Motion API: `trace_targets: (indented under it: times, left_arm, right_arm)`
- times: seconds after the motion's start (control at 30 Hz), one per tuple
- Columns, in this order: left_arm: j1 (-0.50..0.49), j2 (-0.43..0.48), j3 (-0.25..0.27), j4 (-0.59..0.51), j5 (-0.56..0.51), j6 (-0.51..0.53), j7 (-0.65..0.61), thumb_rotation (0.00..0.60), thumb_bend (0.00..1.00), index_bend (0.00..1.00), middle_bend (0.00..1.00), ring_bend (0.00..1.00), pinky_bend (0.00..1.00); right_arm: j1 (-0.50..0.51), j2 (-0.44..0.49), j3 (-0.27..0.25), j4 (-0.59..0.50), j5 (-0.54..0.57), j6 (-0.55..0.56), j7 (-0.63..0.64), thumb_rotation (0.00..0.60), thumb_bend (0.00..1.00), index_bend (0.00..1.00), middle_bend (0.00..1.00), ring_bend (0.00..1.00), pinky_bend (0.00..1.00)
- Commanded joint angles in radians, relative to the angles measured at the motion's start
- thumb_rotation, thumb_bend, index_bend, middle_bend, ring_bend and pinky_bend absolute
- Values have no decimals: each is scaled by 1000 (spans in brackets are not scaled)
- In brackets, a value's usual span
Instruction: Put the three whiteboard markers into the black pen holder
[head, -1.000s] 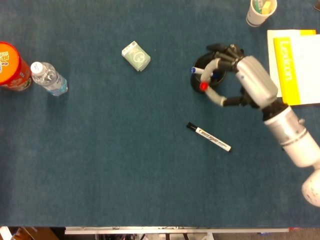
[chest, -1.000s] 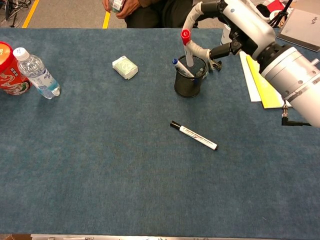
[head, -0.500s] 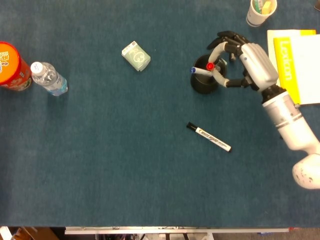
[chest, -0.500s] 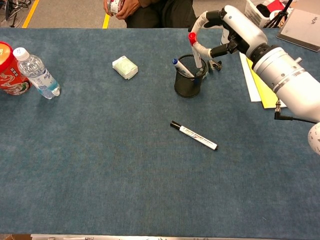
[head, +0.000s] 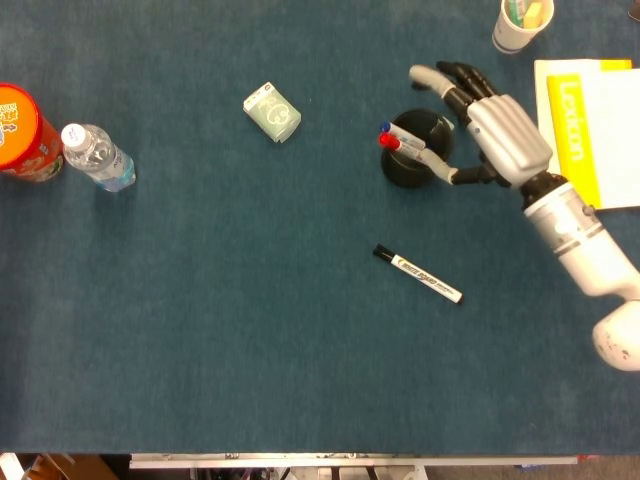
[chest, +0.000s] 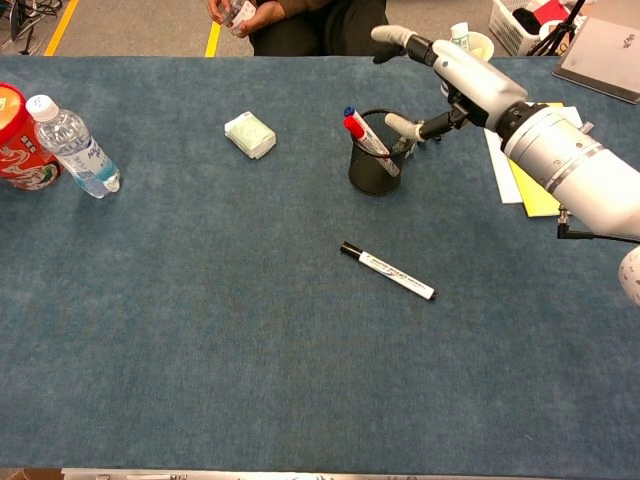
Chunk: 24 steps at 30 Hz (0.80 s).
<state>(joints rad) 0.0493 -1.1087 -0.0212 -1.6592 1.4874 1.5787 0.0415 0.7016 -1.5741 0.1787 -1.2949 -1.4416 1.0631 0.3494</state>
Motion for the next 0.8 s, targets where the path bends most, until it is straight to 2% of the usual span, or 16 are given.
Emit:
trace_targets:
  times: [0.03,0.17,0.23,0.37,0.47,0.6,0.8]
  left_arm:
    - [0,0,0,0,2,1,0,600,420,217,215,215,170]
    - [-2,1,0,-3,2,-1,4,600,420,217,215,215,170]
    - [-3,1,0,-4,3,-2,4,600,420,217,215,215,170]
    - [-5,-1,1,-4,5,-4,3,600,420,217,215,215,170]
    - [-4,-2,3,-4,5,-5,1,600,420,217,215,215,170]
    - [-4,1,4,-2,8,-5,-2,600,420,217,215,215,170]
    - [0,5,5,-1,7,1,-6,600,420,217,215,215,170]
  right_arm:
    - [-21,31,-25,-43,-97,106,-46,600,274,68,170,6,0]
    - [-50,87,-86,-128,-220,198,-84,600,269,166,221,18,0]
    - [-58,115,-120,-166,-259,205,-106,600,267,210,248,43,3]
    - [-72,168,-201,-235,-308,167,-156,600,264,274,280,90,75]
    - [-76,180,-241,-252,-310,119,-187,600,258,304,294,90,93]
    - [-85,156,-264,-226,-280,55,-270,600,241,319,298,90,94]
    - [-87,111,-254,-178,-216,-27,-441,600,180,323,298,90,96]
